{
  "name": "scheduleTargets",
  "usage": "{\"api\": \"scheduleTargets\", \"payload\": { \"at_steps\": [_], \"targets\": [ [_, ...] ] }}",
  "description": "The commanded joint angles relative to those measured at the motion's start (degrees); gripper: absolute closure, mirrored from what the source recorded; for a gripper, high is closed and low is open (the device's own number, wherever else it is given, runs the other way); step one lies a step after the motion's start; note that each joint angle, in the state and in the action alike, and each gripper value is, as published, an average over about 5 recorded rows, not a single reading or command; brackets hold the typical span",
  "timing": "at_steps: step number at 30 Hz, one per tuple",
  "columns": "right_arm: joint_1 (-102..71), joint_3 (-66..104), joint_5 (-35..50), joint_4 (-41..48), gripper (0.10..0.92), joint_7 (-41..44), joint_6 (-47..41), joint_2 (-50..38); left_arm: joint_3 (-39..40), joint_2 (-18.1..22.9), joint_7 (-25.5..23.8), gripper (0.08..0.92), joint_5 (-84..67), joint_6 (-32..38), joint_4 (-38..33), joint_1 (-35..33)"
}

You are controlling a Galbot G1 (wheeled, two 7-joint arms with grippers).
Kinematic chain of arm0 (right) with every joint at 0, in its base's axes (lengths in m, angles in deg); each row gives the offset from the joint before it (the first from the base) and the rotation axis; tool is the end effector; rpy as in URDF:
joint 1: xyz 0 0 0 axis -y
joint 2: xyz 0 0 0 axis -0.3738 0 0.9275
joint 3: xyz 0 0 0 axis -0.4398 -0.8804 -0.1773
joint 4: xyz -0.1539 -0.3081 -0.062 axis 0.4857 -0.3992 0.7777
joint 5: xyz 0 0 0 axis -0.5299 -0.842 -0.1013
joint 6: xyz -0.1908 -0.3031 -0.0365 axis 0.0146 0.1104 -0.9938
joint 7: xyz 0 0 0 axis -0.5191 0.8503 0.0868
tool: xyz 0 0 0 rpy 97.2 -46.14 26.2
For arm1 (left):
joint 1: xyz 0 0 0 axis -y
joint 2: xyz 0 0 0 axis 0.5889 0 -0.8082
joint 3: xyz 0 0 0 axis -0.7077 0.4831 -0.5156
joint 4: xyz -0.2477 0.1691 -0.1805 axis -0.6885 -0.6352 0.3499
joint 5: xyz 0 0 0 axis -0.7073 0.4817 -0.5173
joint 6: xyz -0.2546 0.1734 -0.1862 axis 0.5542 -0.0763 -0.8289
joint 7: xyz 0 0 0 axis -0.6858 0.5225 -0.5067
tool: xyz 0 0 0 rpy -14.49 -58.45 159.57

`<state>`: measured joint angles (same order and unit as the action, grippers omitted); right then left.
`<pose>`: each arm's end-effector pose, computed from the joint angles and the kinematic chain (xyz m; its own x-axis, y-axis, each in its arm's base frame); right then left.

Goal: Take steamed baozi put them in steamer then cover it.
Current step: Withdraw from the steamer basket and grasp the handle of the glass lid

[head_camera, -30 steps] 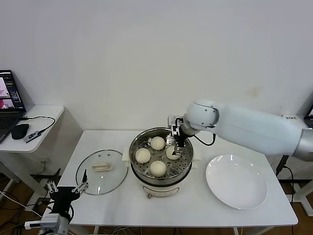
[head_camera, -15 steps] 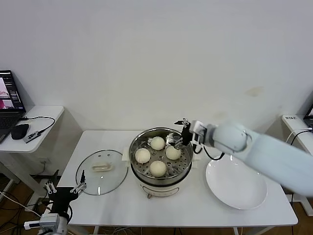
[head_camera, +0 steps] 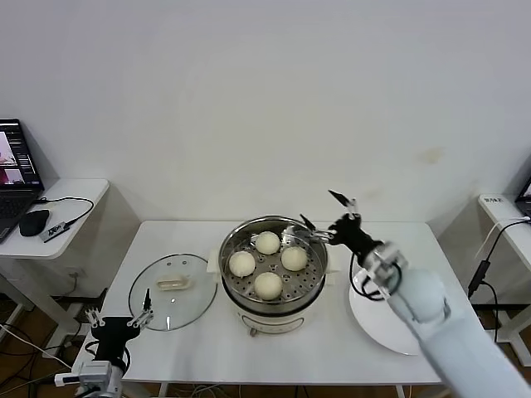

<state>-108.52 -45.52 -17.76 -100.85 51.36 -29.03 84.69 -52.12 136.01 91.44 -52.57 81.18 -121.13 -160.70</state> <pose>0.3477 -0.0688 -0.2207 -0.8710 -0.4783 -0.1122 -0.4309 0.8535 -0.2930 0.1676 0.0876 -0.2942 -0.9811 -0.1643 0.1026 -0.1273 0.9462 0.2975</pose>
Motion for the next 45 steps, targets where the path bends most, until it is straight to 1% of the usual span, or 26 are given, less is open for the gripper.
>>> {"api": "scheduleTargets", "payload": {
  "at_steps": [1, 6, 11, 16, 21, 25, 32, 38, 45],
  "targets": [
    [-28.6, 31.6, -3.1, -2.7, 0.203, 6.6, 10.1, 21.6, -0.1, -0.9, 0.1, 0.177, 15.4, 5.3, 4.8, 1.1],
    [-33.9, 35.0, -2.8, -4.7, 0.203, 8.3, 7.8, 22.9, -2.0, -2.2, 0.9, 0.177, 36.2, 11.5, 9.7, 1.8],
    [-36.9, 37.3, -3.3, -5.4, 0.203, 7.2, 7.6, 24.4, -4.1, -4.9, -0.7, 0.177, 59.2, 16.9, 13.7, 2.5],
    [-37.5, 38.1, -4.1, -5.4, 0.203, 5.7, 8.4, 25.9, -3.5, -8.9, -2.0, 0.177, 71.8, 19.2, 17.9, 5.2],
    [-37.4, 38.6, -5.5, -4.8, 0.203, 4.6, 8.9, 27.3, 0.8, -10.8, -2.7, 0.177, 74.6, 19.4, 22.9, 10.0],
    [-37.7, 39.1, -6.2, -4.9, 0.203, 4.0, 8.9, 28.5, 3.9, -10.8, -3.4, 0.177, 74.7, 19.1, 26.9, 14.3],
    [-38.5, 39.3, -7.5, -5.0, 0.203, 3.9, 9.0, 29.8, 6.0, -10.8, -3.7, 0.177, 73.7, 18.8, 31.4, 20.8],
    [-38.5, 39.2, -8.3, -4.8, 0.203, 4.2, 8.9, 30.6, 7.6, -10.8, -3.8, 0.177, 72.9, 18.4, 34.6, 24.4],
    [-39.0, 39.4, -8.8, -4.5, 0.203, 4.2, 9.1, 31.0, 9.2, -9.5, -3.8, 0.177, 72.7, 18.3, 38.5, 27.7]
  ]
}}
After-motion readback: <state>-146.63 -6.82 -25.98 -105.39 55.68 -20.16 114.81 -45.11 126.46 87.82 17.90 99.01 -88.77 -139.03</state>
